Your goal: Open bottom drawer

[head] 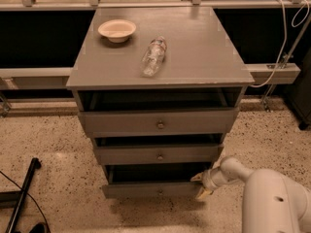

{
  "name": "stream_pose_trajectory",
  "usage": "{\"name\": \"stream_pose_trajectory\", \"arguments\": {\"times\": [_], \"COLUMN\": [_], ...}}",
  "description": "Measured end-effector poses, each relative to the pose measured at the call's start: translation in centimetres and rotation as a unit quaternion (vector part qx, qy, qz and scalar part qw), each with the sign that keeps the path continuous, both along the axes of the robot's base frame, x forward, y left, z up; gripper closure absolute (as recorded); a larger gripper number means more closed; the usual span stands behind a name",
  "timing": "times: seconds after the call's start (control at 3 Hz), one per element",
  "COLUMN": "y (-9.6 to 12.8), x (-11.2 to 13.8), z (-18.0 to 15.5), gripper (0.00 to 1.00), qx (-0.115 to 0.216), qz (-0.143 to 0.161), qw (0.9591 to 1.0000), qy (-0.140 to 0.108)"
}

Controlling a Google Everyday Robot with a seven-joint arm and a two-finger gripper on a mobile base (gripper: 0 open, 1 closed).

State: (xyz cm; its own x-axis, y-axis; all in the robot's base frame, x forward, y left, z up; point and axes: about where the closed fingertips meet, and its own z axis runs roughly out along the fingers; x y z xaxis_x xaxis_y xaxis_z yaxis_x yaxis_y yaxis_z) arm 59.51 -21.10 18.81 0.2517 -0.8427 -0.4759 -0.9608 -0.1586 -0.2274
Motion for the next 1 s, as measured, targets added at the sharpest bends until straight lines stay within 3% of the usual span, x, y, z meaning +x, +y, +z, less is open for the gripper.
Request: {"name": "stream_pose_trajectory", "arguments": {"times": [0.33,0.67,1.0], "y": [-0.6,-0.6,-1.1], "x": [-0.4,-0.4,0.1], "z": [0.0,0.0,-2.6], "gripper": [0.00,0.00,0.02], "qx": [0.001,0.001,-0.007], "qz": [-0.004,-0.004,-0.017], "qw": [1.0000,1.0000,0.9991], "qy": [0.001,0.001,0.038]}}
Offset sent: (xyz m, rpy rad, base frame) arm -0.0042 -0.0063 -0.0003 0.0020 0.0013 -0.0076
